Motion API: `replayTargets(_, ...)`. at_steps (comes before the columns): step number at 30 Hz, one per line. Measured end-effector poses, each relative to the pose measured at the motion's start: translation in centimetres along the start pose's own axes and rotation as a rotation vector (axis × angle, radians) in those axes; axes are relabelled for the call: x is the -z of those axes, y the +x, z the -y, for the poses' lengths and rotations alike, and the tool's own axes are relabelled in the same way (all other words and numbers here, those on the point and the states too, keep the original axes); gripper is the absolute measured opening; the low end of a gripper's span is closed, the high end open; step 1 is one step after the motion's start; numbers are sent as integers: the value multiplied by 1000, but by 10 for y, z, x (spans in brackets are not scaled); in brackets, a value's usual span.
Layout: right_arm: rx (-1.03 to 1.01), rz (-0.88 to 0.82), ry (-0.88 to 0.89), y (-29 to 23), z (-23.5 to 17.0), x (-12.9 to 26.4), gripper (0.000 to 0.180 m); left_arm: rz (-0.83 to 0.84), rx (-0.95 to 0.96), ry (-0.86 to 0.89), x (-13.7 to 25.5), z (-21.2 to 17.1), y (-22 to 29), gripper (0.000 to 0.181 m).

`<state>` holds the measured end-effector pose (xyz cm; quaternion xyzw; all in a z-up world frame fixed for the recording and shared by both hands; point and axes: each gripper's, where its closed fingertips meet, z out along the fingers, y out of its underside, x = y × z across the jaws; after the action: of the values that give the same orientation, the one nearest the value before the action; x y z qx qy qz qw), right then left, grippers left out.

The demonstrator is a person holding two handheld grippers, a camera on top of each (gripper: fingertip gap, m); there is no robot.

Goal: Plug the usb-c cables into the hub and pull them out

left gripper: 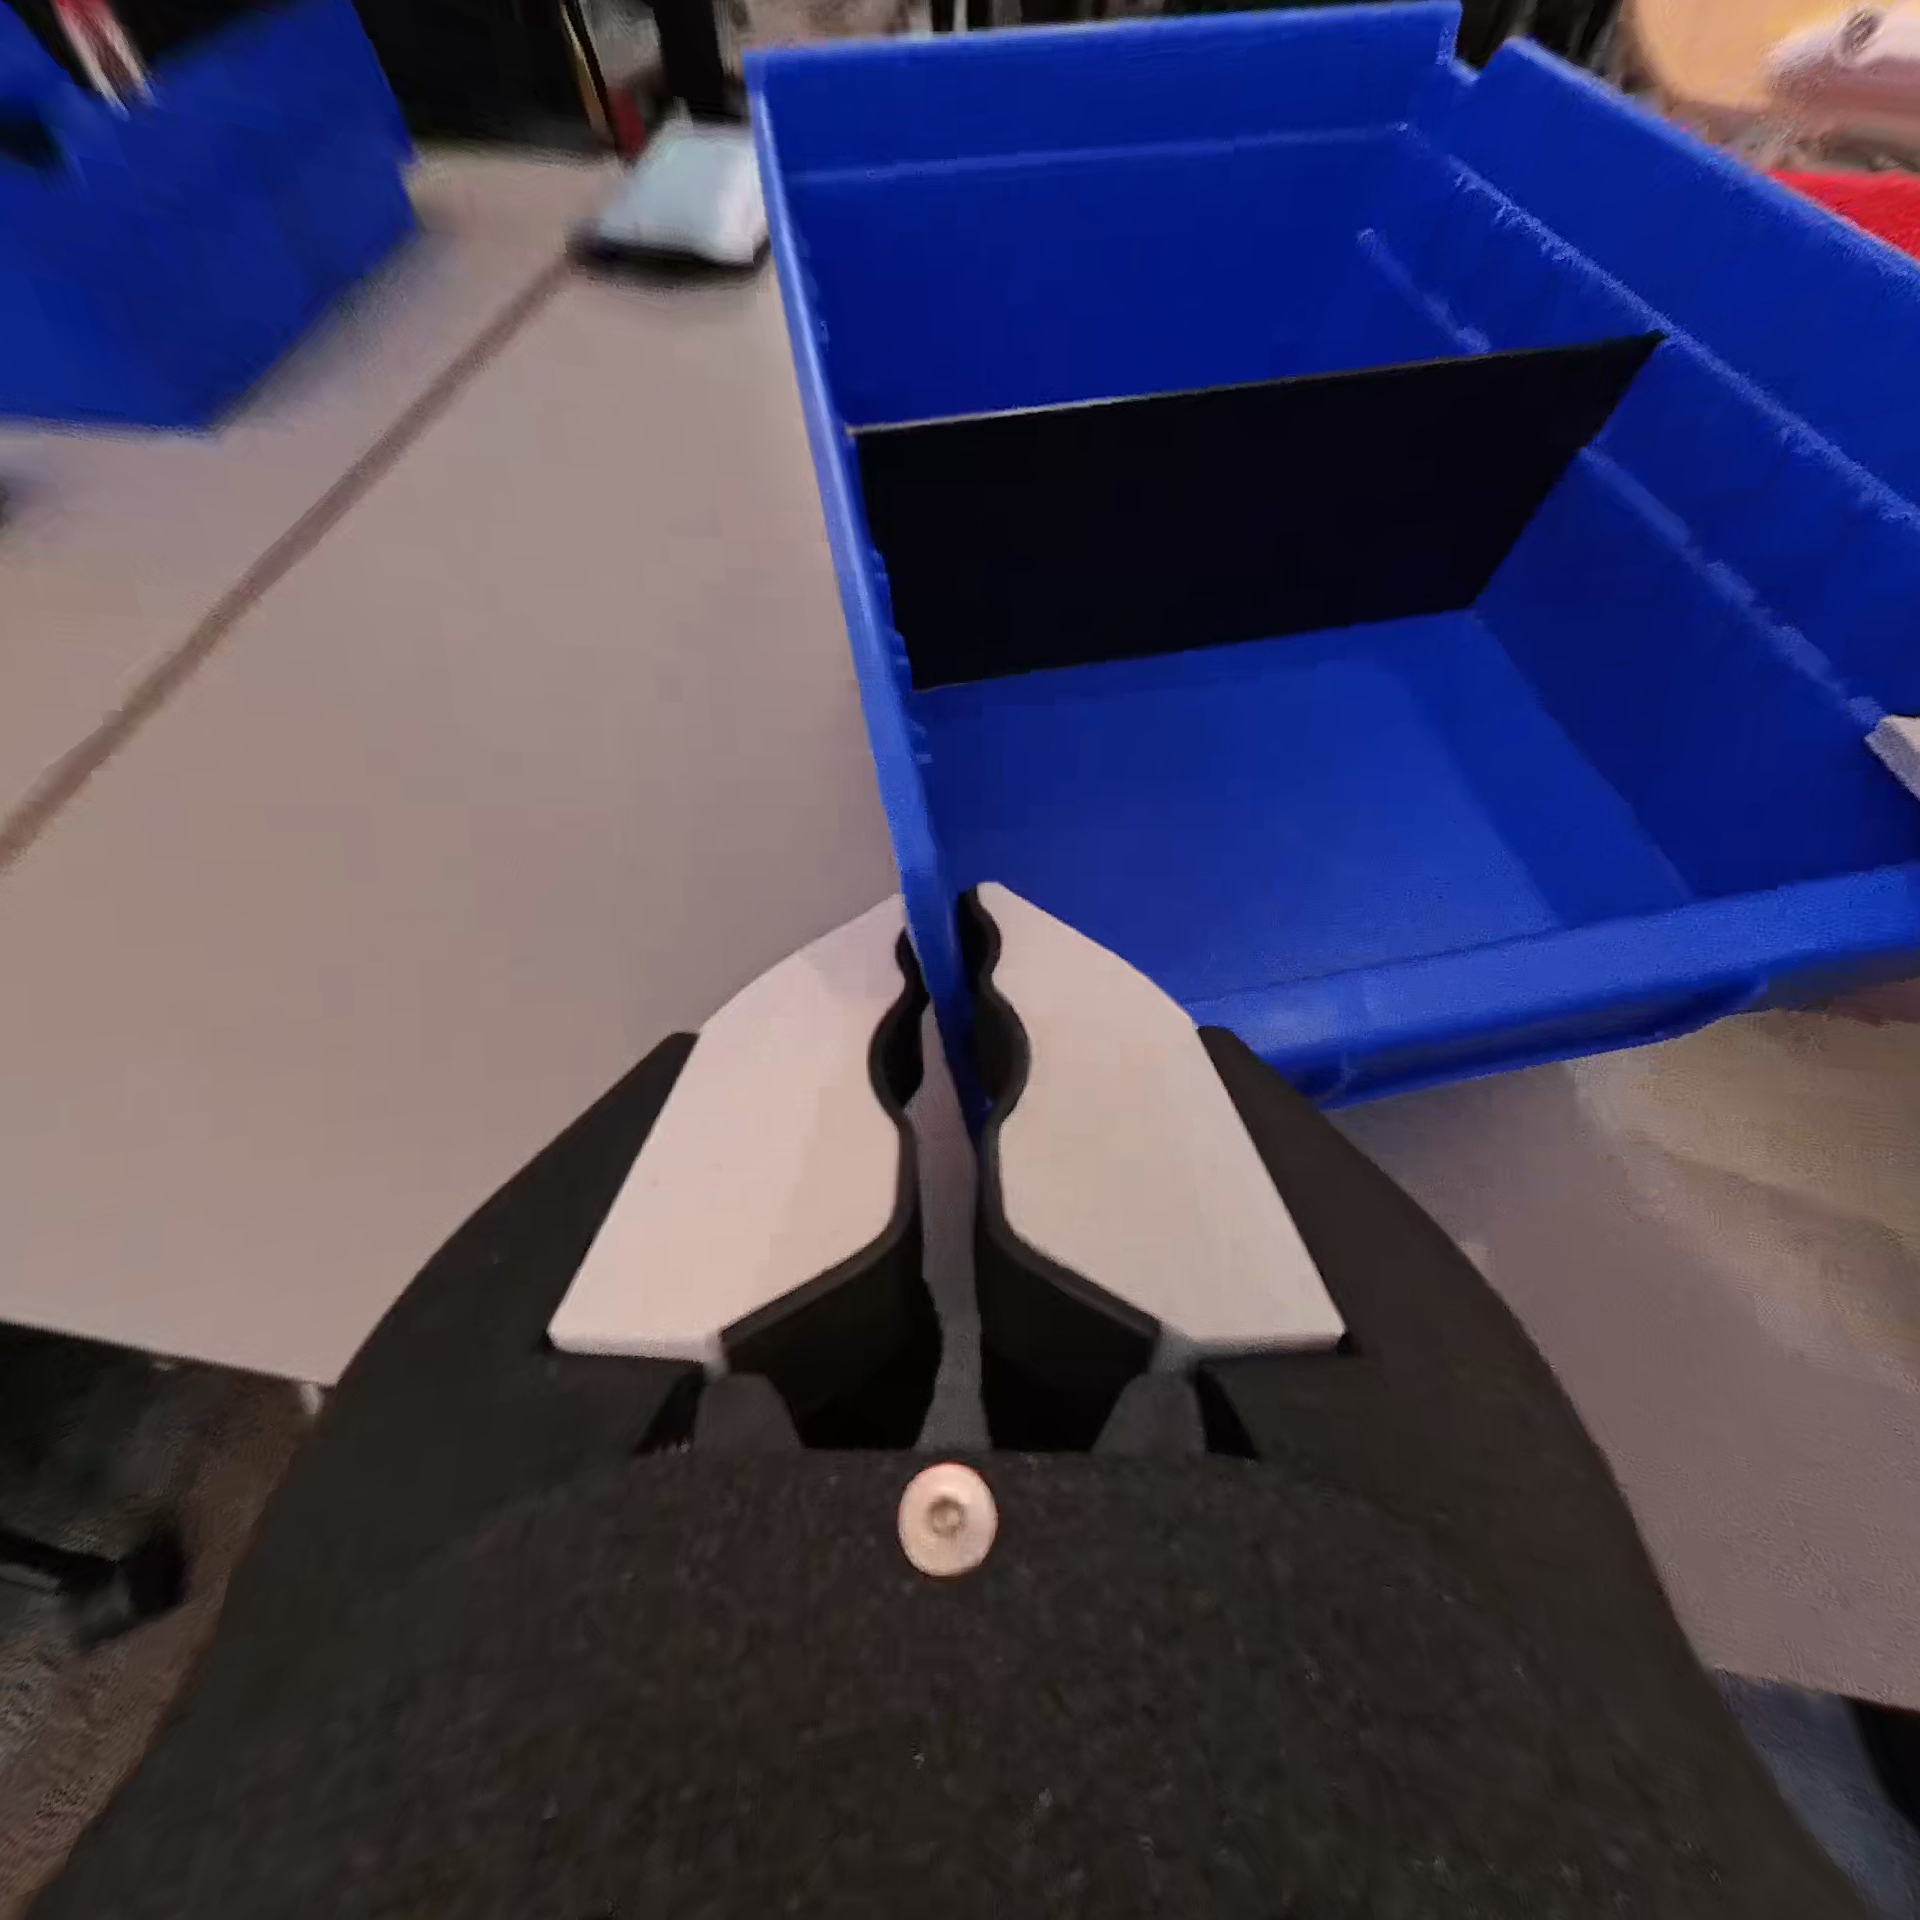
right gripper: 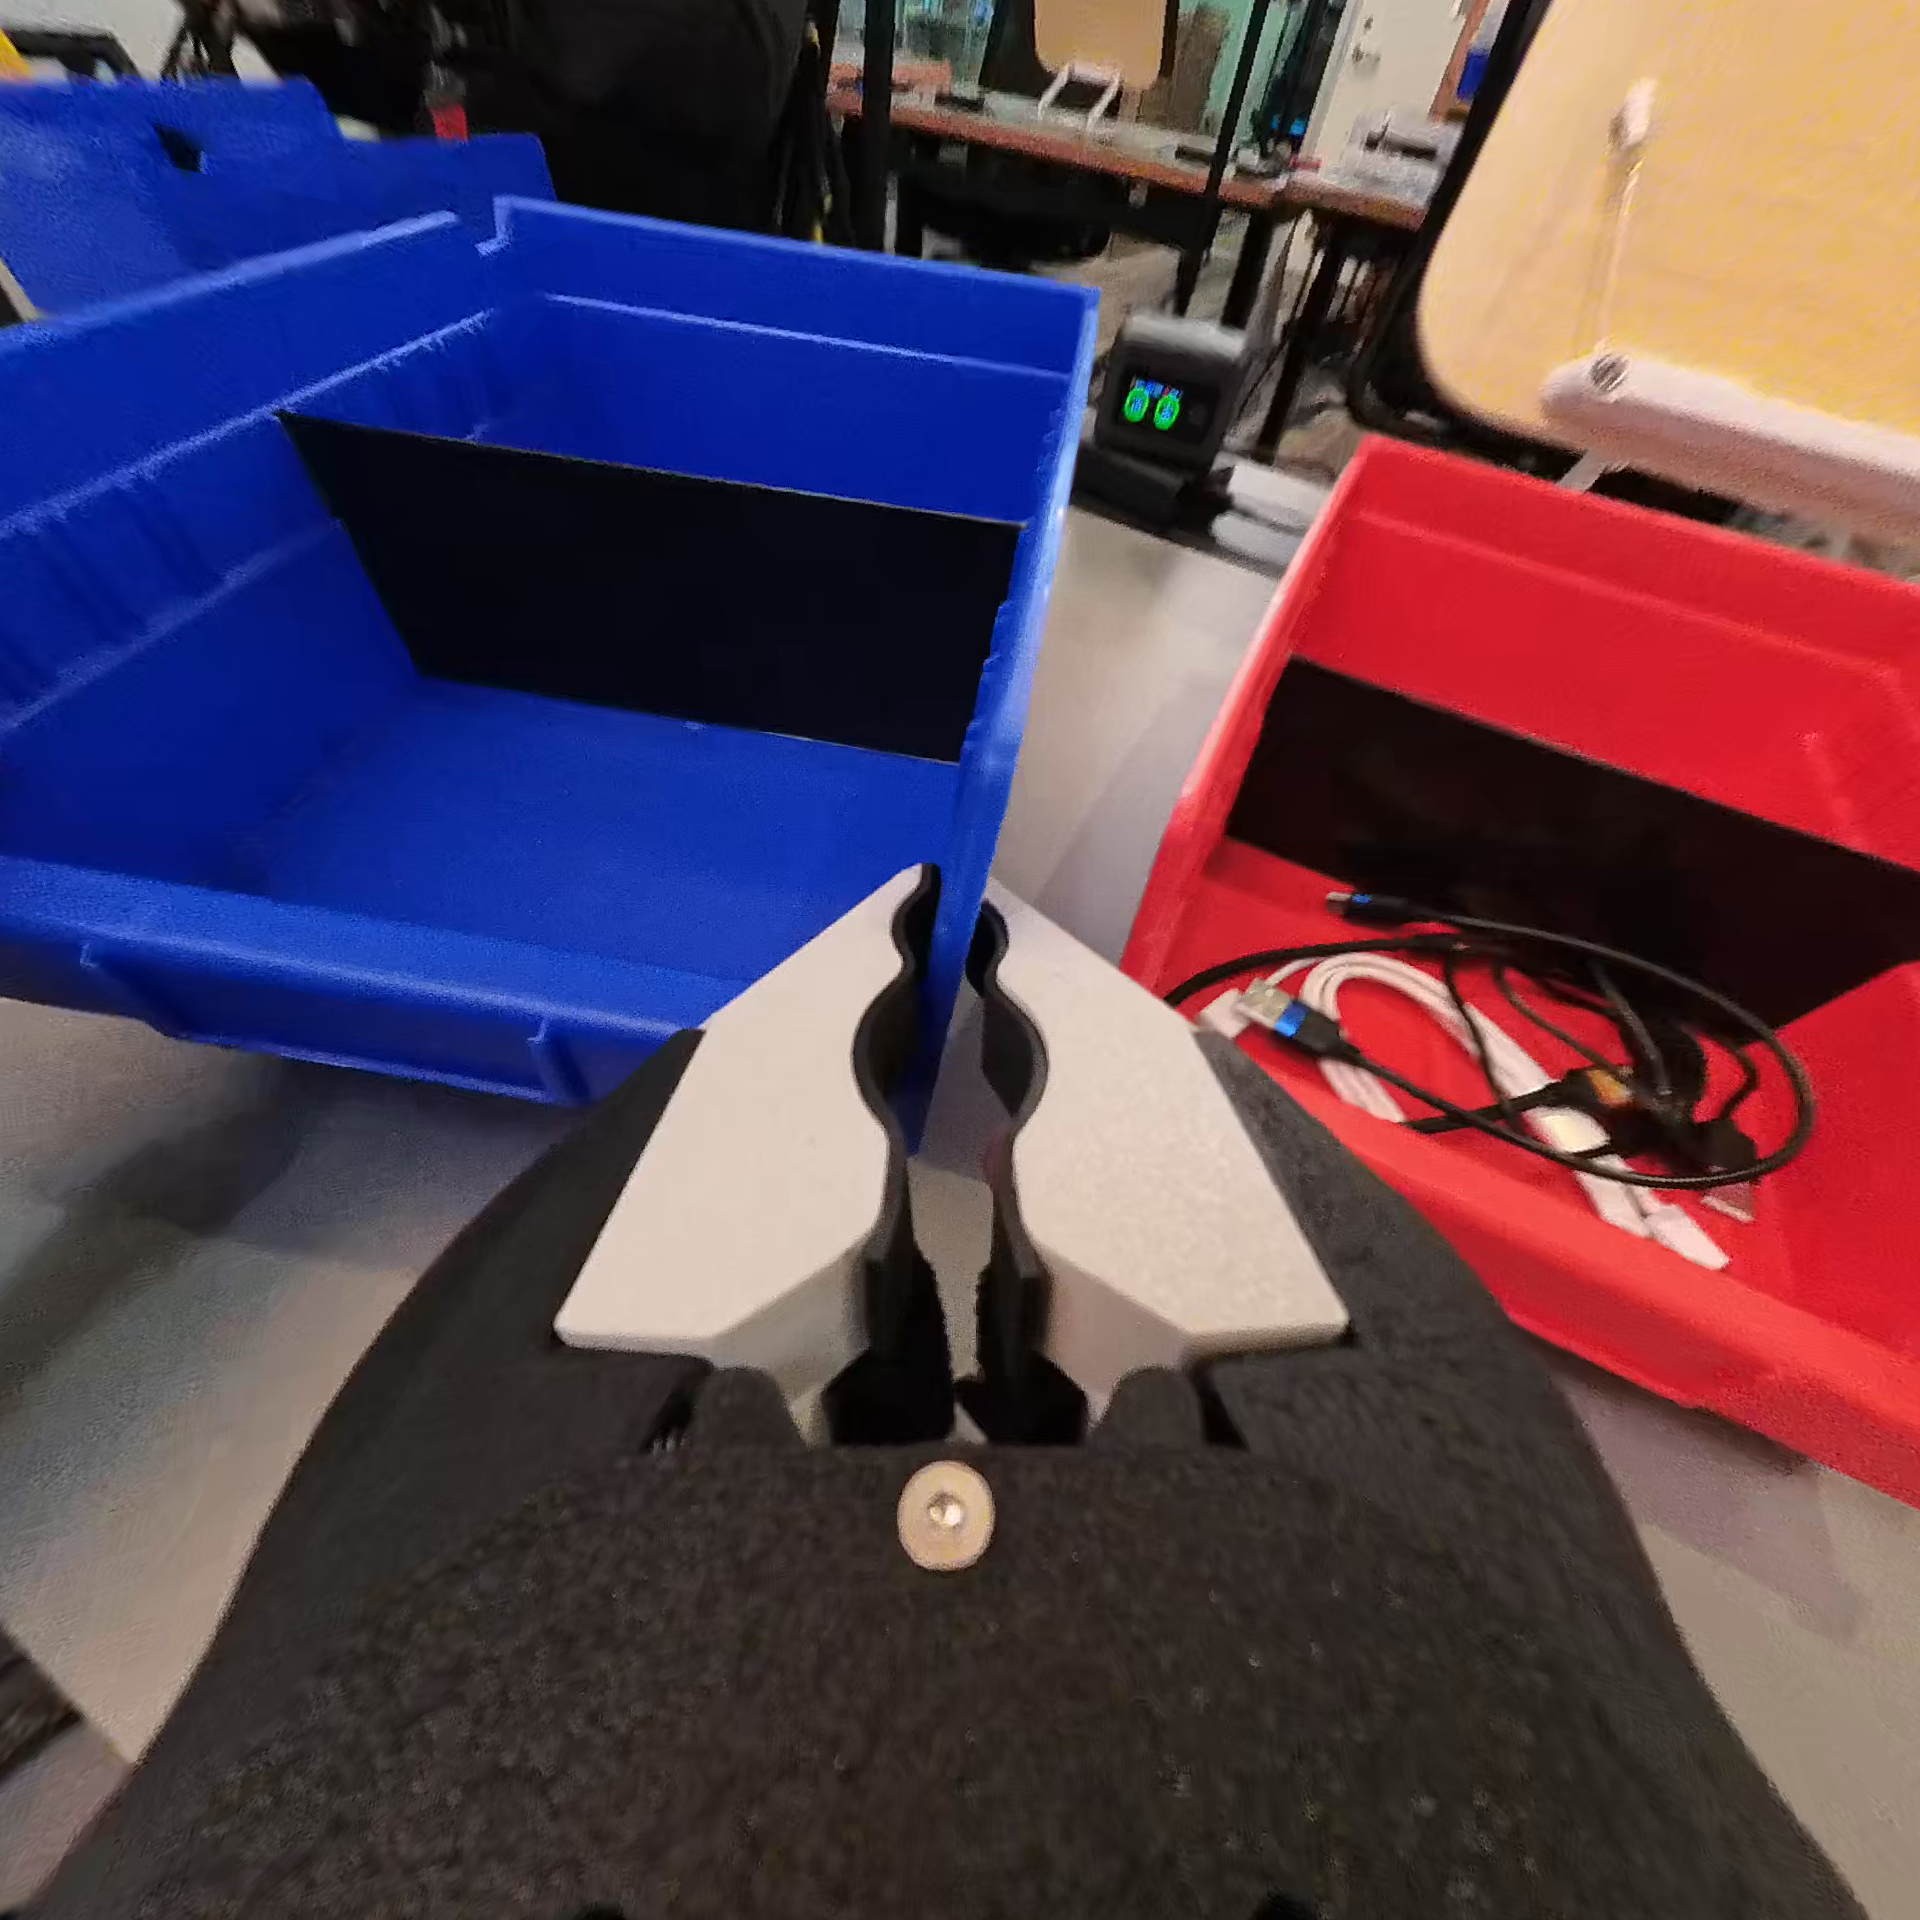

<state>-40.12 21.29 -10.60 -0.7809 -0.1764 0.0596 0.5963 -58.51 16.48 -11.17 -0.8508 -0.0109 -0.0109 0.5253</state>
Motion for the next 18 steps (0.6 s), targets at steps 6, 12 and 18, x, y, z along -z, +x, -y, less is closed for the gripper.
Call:
replayTargets(6, -1, -77, 162, 55, 61, 39, 3, -20, -197, 225, 36, 93, 57, 4)
replayTargets(12, -41, -304, 309, 191, 116, 102, 3, -177, -377, 389, 31, 174, 195, 4)
replayTargets(18, -63, -518, 196, 356, 67, 159, 1, -382, -423, 345, -2, 142, 377, 7)
